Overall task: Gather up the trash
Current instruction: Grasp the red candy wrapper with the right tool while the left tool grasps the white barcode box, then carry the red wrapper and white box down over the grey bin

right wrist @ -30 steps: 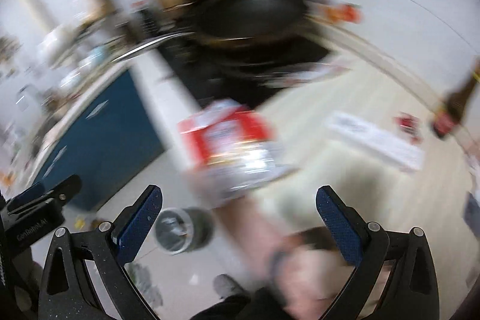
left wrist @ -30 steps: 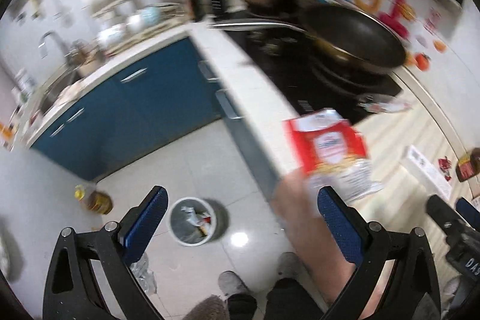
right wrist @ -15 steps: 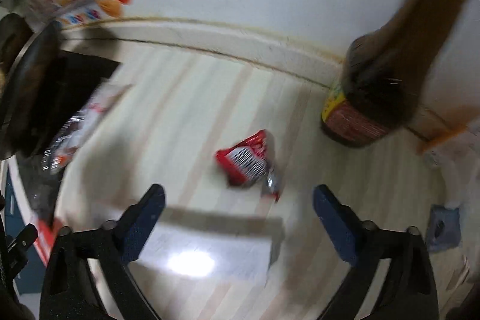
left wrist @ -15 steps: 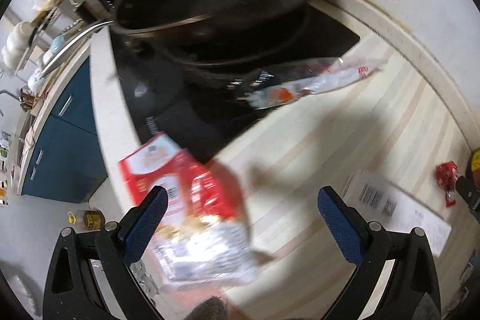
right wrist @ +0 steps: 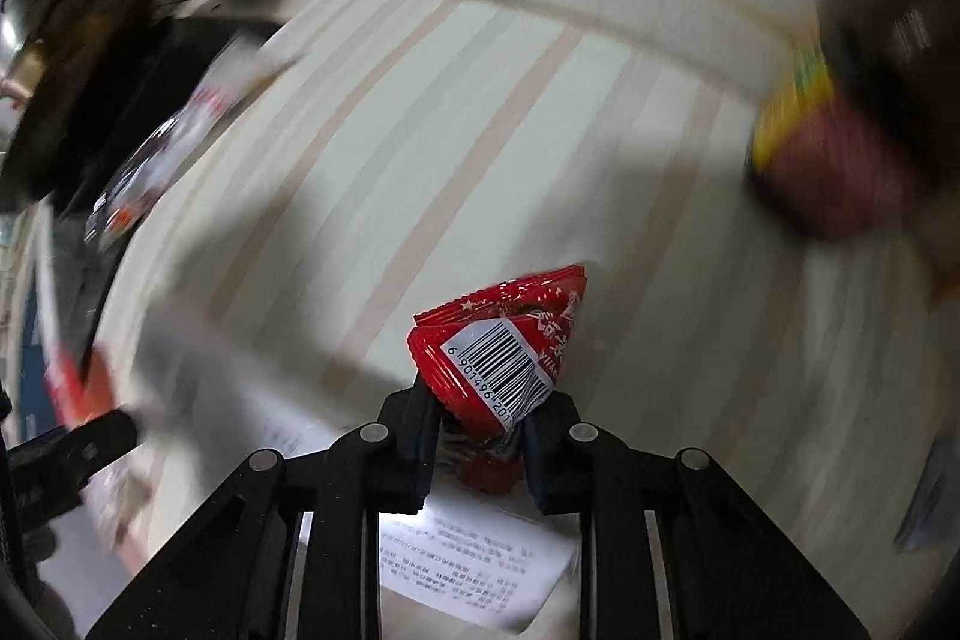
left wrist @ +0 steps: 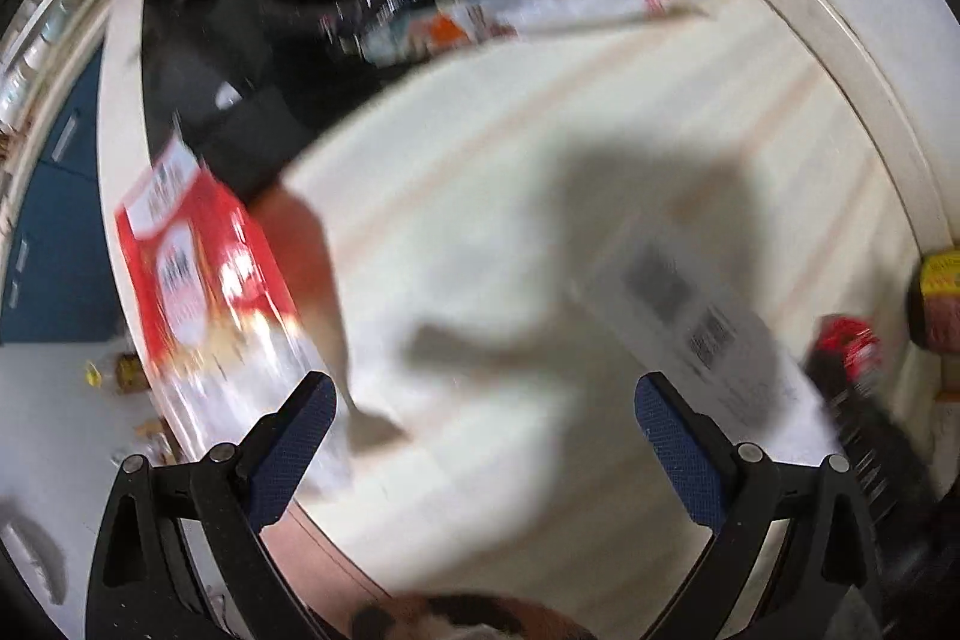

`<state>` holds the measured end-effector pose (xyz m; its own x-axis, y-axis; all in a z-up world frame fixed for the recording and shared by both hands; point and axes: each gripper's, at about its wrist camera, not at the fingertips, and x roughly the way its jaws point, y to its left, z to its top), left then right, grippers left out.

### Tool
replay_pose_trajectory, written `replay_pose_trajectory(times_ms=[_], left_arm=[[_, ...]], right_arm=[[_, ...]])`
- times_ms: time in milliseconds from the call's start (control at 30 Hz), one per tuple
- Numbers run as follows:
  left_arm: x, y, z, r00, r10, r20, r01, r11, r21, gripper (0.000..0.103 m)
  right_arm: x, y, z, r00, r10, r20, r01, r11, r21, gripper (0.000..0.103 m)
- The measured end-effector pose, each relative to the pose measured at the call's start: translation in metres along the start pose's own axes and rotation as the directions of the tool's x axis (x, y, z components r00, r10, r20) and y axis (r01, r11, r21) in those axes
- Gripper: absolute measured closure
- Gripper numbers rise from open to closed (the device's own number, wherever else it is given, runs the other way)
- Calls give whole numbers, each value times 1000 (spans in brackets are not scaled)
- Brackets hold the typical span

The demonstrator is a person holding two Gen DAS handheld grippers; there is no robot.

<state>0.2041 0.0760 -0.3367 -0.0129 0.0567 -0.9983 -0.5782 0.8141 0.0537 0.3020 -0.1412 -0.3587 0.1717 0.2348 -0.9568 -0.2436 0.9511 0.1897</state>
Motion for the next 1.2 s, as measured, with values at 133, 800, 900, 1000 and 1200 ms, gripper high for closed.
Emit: replay_pose_trajectory(times_ms=[133,800,900,1000,1200], left_arm=[[5,-5,-17,997,-52,-56,52,999,2,2],[-10,-97,-80,999,-39,34,27,955,297,61],[-40,-84,-87,992,-78,102,43,950,309,61],[-70,-57,-91,979,-129,156,80,954,289,61],[-113,64,-77,950,-179,257,133,973,188,61]], right_arm=[[-2,9,-44,985,161,-63,-155,983,99,79],[-90,-70,-69,993,-30,115,3,974,225,80],[-105,-49,-69,991,-17,134,-10,981,196,80],[-127,-25,-77,987,13,159,-37,988,150,80],[-153,68,-88,975,117,187,-120,993,6,80]])
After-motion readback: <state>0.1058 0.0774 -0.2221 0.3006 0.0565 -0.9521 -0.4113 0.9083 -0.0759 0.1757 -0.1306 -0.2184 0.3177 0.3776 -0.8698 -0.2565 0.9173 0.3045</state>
